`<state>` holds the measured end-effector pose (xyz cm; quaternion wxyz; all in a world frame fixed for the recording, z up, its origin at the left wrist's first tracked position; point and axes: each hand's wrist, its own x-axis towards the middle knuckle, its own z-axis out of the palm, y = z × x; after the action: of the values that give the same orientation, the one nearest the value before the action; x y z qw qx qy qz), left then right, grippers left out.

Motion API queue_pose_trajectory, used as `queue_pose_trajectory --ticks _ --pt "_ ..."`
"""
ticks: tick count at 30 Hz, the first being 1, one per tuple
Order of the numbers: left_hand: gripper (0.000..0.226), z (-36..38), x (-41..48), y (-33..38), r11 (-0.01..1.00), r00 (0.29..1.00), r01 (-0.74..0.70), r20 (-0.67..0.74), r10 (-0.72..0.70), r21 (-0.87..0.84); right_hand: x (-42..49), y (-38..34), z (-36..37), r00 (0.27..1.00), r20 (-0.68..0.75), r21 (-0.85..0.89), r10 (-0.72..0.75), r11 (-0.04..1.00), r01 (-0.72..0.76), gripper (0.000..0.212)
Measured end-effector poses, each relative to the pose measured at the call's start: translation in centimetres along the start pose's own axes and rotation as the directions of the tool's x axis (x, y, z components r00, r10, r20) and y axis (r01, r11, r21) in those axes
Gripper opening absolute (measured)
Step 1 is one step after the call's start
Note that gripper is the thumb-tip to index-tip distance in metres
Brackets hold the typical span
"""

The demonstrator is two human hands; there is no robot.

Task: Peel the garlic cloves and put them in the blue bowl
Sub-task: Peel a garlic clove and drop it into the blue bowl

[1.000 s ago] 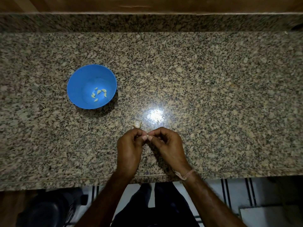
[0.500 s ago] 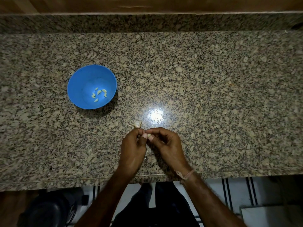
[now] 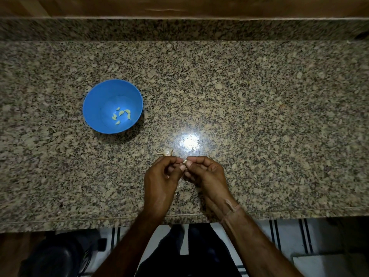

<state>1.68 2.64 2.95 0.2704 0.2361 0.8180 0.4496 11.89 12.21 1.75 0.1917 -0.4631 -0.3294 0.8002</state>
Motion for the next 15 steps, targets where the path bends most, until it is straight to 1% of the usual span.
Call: queue_pose_trajectory --ticks 4,7,11,13,15 --pt "0.006 -0.23 0.09 0.11 0.986 0.994 -0.105 -0.028 0.11 0.129 0.05 0.2 -0.1 1.0 -0.014 -0.041 0.023 0.999 -0.024 0.007" --pt "0.008 -0.3 0.0 0.15 0.968 0.987 -0.154 -0.024 0.162 0.198 -0.1 0.27 -0.1 1.0 -0.019 -0.062 -0.001 0.998 -0.001 0.006" --pt "0.024 -0.49 -0.14 0.22 0.966 0.986 -0.159 -0.023 0.167 0.206 -0.16 0.52 -0.27 0.996 0.01 -0.093 -0.084 0.992 0.085 0.01" --pt "0.025 -0.59 -0.08 0.36 0.971 0.989 -0.143 -0.017 0.149 0.193 -0.07 0.59 -0.37 0.994 0.029 -0.111 -0.104 0.988 0.107 0.009" --pt "0.023 -0.63 -0.07 0.45 0.975 0.992 -0.126 -0.009 0.129 0.183 0.04 0.42 -0.54 0.997 0.038 -0.114 -0.074 0.99 0.078 0.009"
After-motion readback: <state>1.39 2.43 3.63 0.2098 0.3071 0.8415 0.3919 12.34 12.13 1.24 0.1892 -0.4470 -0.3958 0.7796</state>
